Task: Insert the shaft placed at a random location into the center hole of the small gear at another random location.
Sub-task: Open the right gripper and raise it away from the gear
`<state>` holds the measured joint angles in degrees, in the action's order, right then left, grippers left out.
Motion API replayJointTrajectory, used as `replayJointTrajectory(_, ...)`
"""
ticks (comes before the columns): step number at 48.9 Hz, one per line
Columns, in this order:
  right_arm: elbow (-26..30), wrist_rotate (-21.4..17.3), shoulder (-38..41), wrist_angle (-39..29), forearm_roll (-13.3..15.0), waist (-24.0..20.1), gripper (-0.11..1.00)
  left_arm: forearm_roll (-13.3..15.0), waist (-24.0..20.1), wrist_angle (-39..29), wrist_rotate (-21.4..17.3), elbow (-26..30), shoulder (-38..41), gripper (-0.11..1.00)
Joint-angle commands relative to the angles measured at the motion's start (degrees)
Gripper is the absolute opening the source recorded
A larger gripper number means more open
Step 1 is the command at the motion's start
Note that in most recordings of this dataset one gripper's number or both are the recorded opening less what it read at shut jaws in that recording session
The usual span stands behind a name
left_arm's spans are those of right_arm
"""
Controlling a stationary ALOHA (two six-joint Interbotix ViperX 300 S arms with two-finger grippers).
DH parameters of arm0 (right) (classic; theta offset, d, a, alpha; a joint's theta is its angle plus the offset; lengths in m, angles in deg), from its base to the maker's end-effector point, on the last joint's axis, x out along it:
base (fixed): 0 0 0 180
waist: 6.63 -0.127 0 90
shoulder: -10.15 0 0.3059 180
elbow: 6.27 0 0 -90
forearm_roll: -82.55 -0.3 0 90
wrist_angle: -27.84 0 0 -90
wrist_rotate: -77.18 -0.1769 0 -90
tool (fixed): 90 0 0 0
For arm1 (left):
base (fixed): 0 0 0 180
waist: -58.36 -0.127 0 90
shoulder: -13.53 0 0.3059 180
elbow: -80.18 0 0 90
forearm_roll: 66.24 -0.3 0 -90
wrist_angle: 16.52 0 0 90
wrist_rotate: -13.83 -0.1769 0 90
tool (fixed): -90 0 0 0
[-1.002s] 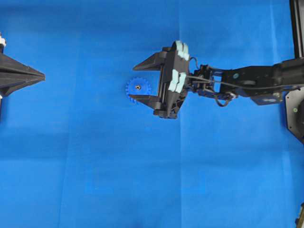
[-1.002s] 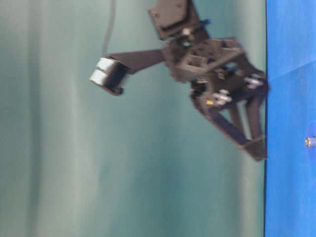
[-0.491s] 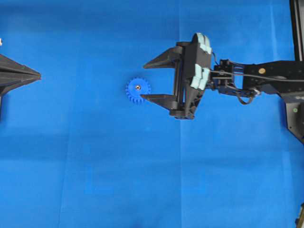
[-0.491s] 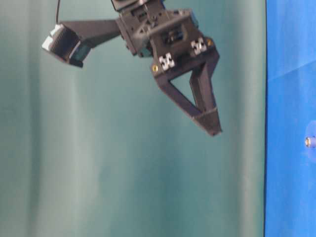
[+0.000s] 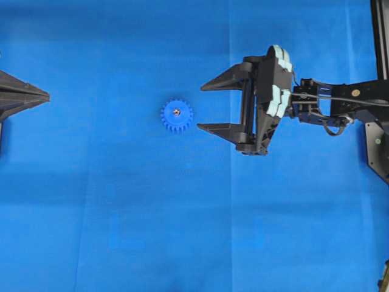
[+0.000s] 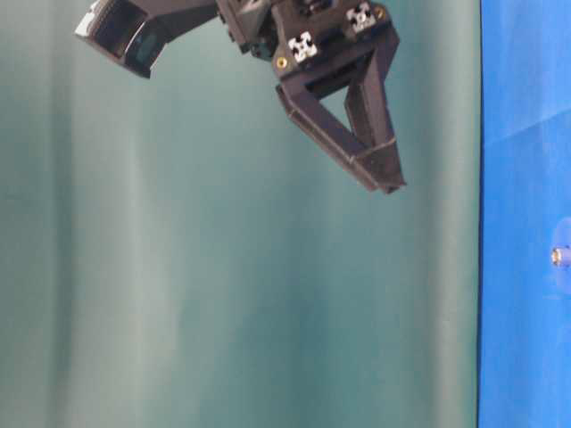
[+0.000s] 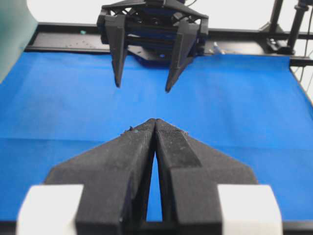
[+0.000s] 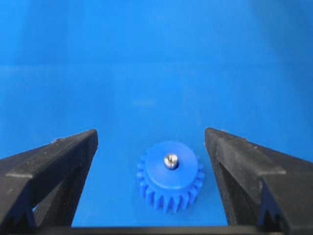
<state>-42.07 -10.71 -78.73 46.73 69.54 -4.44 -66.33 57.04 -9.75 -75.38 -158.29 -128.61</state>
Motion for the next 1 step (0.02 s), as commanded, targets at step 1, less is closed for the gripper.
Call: replayJointTrajectory(1,-0.1,0.0,-1.8,0.3,0.0,-0.3,0.82,-0.1,-0.1,0.3,0.1,0.6,0.2,0.0)
